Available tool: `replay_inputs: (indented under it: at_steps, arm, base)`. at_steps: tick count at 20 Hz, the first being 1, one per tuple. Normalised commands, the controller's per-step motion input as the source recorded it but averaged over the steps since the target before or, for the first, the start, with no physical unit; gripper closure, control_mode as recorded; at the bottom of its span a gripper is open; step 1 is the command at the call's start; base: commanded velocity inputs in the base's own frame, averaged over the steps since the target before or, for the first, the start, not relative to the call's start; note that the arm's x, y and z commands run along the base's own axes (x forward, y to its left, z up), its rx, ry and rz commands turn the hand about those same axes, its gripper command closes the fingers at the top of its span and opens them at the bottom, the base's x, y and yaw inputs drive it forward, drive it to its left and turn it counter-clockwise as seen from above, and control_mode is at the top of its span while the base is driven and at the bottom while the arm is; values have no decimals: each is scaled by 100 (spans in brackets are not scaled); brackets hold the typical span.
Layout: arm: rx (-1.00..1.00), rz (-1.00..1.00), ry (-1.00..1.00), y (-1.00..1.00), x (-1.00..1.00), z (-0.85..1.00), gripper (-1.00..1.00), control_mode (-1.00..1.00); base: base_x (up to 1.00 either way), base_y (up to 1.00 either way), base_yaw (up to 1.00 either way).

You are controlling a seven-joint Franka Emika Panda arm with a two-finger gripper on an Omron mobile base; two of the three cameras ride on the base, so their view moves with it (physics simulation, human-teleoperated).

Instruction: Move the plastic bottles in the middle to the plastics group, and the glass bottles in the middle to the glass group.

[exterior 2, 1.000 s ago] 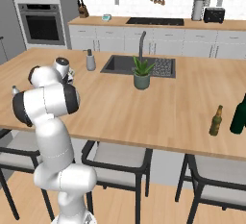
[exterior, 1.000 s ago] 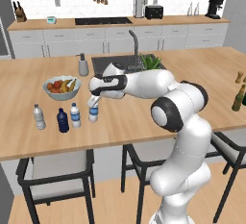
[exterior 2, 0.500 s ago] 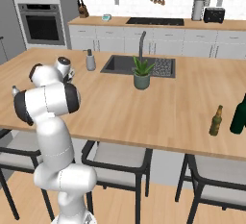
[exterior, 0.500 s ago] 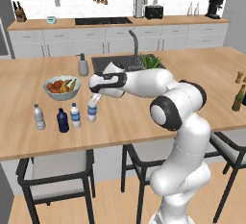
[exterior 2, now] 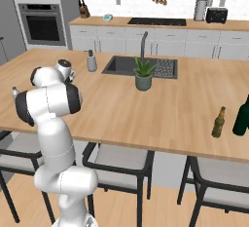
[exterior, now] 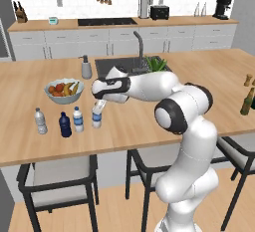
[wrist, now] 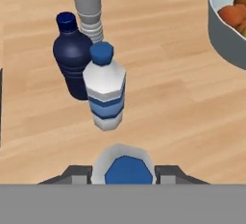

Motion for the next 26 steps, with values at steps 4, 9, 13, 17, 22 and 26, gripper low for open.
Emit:
replay_inputs:
  at_steps: [4,9,13,17,22,26]
  arm:
    - [-3,7,0,0,0,-46,100,-100]
    - [0,8,0,0,4,-36,100,-100]
    - [0,8,0,4,21,-5,100,-100]
    - [-6,7,0,23,52,17,100,-100]
    - [-3,5,0,8,11,2,100,-100]
    - [0,4,-2,4,-3,-1,100,-100]
  base:
    - [0,0,0]
    - [0,0,0]
    - [0,0,0]
    - [0,0,0]
    - [0,0,0]
    - [0,0,0]
